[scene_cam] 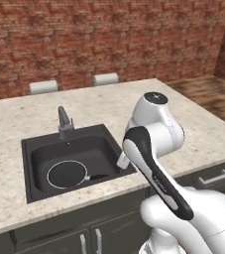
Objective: Move the pot and pan from the stove into the sink.
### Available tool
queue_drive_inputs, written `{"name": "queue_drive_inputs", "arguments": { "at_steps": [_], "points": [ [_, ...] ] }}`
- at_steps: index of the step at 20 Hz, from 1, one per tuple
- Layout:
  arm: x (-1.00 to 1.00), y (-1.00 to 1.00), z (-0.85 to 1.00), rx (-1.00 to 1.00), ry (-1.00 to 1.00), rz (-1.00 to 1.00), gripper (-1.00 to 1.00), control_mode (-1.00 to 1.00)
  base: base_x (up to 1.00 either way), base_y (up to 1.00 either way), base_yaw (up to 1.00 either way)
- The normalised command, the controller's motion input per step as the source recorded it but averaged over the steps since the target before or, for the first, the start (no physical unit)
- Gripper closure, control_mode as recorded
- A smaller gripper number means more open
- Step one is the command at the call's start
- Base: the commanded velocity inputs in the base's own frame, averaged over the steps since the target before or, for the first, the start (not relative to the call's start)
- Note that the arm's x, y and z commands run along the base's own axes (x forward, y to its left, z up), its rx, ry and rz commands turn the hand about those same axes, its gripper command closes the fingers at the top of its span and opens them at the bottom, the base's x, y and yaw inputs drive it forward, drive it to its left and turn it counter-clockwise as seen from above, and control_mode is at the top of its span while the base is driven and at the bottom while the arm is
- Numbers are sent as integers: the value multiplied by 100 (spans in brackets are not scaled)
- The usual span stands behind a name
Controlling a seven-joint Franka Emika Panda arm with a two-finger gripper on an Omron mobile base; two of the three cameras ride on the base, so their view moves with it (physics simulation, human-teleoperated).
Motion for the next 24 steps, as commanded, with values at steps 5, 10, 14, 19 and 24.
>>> {"name": "queue_drive_inputs", "arguments": {
  "at_steps": [5, 10, 14, 19, 24],
  "points": [
    [0, 0, 0, 0, 0, 0, -100, 100, -99, -21, 3],
    [0, 0, 0, 0, 0, 0, -100, 100, -93, -28, 0],
    [0, 0, 0, 0, 0, 0, -100, 100, -53, -18, -28],
    [0, 0, 0, 0, 0, 0, -100, 100, -4, 0, -49],
    [0, 0, 0, 0, 0, 0, -100, 100, 0, 0, -50]
  ]
}}
